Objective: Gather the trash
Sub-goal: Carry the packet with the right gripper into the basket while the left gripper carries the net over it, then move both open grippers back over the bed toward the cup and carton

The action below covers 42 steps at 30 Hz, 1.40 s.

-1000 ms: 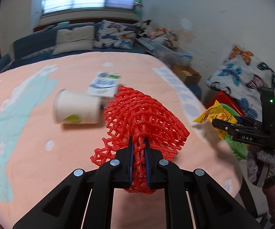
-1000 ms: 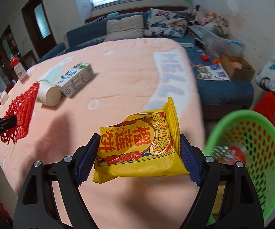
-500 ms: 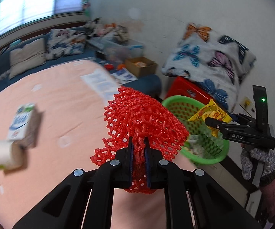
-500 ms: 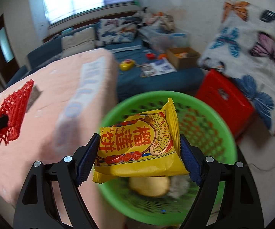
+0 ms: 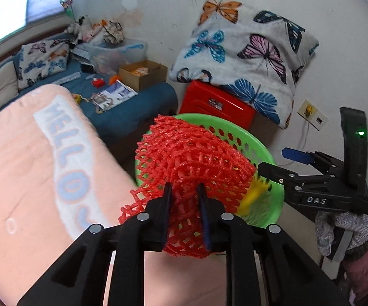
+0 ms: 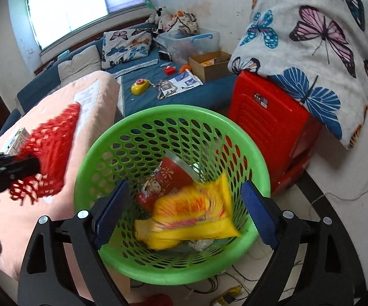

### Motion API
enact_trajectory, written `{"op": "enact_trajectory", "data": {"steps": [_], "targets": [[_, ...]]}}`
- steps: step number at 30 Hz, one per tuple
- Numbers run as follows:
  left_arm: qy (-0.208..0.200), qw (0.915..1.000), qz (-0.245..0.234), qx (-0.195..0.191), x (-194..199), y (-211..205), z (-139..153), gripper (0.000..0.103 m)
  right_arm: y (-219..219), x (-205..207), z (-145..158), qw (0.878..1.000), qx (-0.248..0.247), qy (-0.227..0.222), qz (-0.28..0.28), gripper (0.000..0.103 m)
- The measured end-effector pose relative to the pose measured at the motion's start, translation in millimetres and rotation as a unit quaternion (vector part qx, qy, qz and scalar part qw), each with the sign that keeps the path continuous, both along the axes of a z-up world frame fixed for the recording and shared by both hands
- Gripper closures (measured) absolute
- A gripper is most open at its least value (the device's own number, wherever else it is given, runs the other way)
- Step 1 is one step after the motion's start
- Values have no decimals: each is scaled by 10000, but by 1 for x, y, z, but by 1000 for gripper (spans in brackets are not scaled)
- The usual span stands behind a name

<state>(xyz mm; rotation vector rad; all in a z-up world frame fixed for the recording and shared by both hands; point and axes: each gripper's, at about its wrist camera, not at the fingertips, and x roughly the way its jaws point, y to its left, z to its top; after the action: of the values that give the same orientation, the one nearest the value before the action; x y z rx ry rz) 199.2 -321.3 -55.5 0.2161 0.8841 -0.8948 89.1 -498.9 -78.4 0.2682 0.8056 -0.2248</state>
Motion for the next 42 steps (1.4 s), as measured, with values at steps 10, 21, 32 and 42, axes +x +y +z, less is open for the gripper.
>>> {"op": "enact_trajectory", "data": {"steps": [10,21,32,42], "targets": [[-1,10000,15,13,-7,2,-11,49,1,-9,14,9998,-44,-173,4,14],[-139,9959,896,-13,-1,80,3,43,38,6,35,9980,-91,-408,471,14],[-227,9690,2453,200,10,209,3,43,115,59,42,9885,33,-519,1418,14],[-110,9290,3698,112,8,316,-2,43,199,122,41,9734,94,-421,2249,14]]}}
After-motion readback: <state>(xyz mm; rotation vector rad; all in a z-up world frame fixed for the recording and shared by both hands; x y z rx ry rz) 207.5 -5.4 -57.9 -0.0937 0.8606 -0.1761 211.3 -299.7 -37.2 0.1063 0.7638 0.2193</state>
